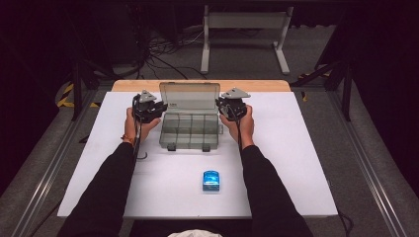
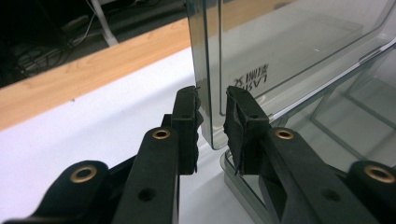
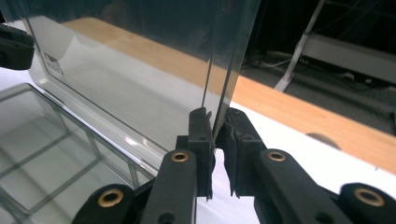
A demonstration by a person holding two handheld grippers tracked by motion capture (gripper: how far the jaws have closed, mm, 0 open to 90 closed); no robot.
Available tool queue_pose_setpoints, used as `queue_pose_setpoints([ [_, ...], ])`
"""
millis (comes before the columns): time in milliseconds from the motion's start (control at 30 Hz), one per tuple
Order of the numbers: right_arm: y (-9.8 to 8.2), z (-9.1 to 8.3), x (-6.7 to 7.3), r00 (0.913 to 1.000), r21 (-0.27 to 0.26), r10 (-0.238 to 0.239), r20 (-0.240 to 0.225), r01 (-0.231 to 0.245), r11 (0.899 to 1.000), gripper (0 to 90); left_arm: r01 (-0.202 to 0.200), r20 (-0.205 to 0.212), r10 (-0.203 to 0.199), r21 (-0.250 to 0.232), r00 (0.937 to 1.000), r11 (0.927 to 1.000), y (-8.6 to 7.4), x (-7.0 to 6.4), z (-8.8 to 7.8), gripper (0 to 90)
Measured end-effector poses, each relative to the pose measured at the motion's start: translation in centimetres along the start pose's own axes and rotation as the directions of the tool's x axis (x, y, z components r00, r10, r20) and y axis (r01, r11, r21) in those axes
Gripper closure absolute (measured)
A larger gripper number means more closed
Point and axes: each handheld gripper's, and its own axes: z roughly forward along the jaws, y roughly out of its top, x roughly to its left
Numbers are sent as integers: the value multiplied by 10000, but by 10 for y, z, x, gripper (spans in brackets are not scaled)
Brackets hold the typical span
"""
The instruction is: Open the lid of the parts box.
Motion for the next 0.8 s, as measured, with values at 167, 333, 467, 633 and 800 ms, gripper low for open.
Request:
queue_pose_setpoints([
  [167,-10,12,1,9997,324,226,129,-230,9992,810,279,-25,-279,216,9996,9994,-6,0,8,738],
  [333,-15,18,0,9993,602,375,69,-378,9975,805,626,-31,-626,93,9980,9980,-8,-1,11,729],
  [467,-18,23,0,9982,766,596,88,-601,9953,788,730,-84,-729,106,9973,9973,-8,-1,13,728],
  [633,-22,25,1,9966,867,817,37,-817,9929,780,723,-25,-723,180,9974,9972,-8,1,13,729],
  [800,-24,25,4,9953,1001,959,121,-966,9903,786,495,-134,-491,357,9987,9981,-6,1,14,729],
])
